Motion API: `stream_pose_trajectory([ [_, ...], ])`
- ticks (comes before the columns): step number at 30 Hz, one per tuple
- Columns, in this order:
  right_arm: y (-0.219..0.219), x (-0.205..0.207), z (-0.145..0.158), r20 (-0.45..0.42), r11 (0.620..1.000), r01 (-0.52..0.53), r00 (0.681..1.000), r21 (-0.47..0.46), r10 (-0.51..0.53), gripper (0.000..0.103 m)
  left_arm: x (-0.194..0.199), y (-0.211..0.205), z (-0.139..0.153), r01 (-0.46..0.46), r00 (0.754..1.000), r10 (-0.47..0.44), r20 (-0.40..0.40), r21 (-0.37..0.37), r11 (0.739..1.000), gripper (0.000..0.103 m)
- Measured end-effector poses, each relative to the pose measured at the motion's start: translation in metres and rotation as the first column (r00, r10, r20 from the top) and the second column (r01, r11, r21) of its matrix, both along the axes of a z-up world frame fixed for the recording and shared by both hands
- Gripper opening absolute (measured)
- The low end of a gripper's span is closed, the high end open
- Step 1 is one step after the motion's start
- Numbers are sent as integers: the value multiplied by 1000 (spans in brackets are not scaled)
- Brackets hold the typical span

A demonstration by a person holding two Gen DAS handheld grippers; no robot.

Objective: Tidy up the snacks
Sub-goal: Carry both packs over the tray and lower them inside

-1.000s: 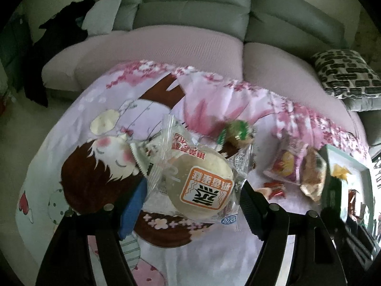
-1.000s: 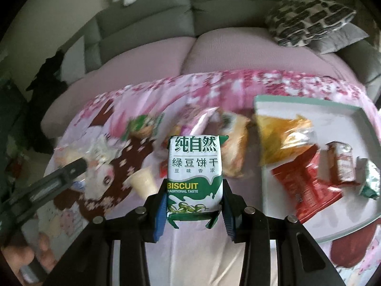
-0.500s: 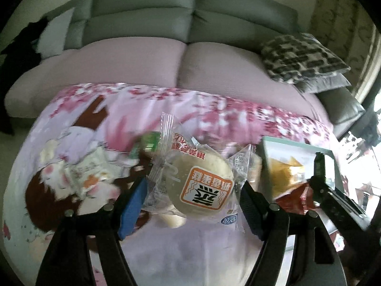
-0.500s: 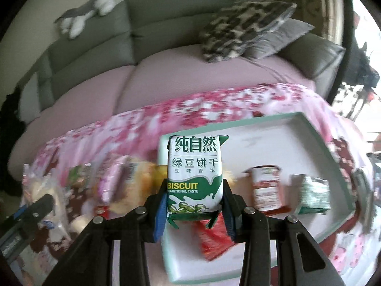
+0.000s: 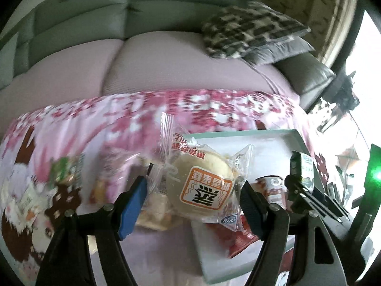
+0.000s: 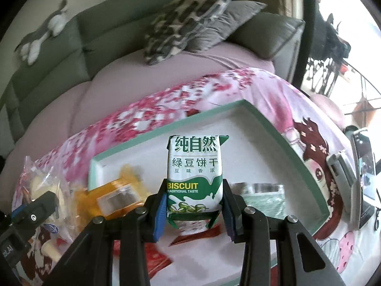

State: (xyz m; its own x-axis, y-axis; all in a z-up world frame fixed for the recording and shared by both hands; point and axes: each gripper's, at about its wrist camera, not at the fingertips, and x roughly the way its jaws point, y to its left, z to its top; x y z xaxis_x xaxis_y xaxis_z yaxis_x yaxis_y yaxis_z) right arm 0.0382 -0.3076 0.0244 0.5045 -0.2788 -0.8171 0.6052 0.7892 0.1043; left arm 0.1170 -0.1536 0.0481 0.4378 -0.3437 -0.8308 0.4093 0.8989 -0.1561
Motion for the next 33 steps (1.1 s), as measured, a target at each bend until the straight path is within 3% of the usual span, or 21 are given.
stream_pose_trajectory([
  [16, -34, 7, -14, -22, 998, 63, 998, 19, -63, 42, 32, -80, -13, 82, 995, -81, -56, 10, 997, 76],
  [33, -47, 3, -13, -14, 995, 91, 996, 38, -91, 43, 41, -89, -24, 58, 991, -54, -120, 27, 998, 80],
])
